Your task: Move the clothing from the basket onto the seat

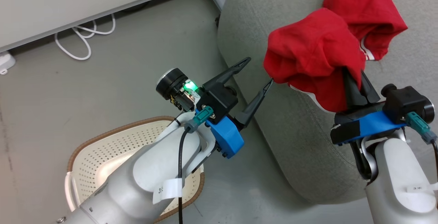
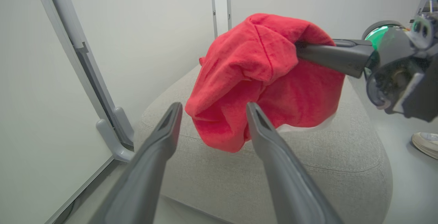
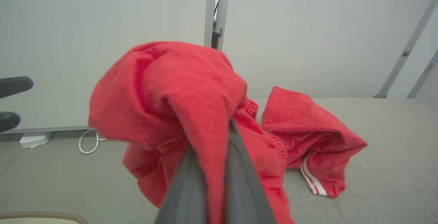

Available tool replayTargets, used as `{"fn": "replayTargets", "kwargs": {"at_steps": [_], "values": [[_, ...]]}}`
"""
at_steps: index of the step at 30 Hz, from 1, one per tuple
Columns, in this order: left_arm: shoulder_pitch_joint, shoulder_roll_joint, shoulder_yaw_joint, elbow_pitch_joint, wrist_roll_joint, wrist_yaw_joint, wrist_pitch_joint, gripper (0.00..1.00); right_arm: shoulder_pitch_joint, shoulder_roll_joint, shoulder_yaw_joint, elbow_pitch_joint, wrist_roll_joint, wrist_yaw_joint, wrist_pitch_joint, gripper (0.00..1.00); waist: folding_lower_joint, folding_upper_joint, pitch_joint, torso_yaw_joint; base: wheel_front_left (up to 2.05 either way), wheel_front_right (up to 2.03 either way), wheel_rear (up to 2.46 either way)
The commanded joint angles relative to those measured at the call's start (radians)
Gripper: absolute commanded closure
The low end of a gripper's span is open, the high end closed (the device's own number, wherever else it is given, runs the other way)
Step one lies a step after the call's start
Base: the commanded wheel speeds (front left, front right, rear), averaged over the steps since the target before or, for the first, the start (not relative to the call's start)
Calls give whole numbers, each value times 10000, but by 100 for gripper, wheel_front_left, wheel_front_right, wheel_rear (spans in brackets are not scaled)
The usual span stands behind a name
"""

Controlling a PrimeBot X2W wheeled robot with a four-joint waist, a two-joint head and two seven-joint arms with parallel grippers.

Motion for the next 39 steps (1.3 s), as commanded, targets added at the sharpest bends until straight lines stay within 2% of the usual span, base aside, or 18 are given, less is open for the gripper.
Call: {"fn": "replayTargets", "kwargs": {"at_steps": [1,15,21,27,31,39], "values": [[-37,48,-85,-60,50,-28,10,0,212,69,-138,-147,-43,1,-37,100,0,0,118,-224,0,0,0],[72,-36,-368,-130,18,-33,4,0,892,183,-566,-517,-7,1,-37,100,0,0,232,-534,0,0,0],[-141,49,-366,-252,75,40,-12,0,238,140,-608,-811,-58,1,-37,100,0,0,432,-501,0,0,0],[-473,197,-337,-514,222,137,54,0,-1212,-304,-855,-1232,-128,1,-36,100,0,0,1109,-363,0,0,0],[-809,387,-351,-758,366,148,185,0,-2505,-824,-1334,-1423,-178,1,-37,100,0,0,1857,-220,0,0,0],[-1649,852,-306,-1369,755,188,526,0,-4803,-2016,-3315,-1349,-76,1,-36,100,0,0,3500,78,0,0,0]]}}
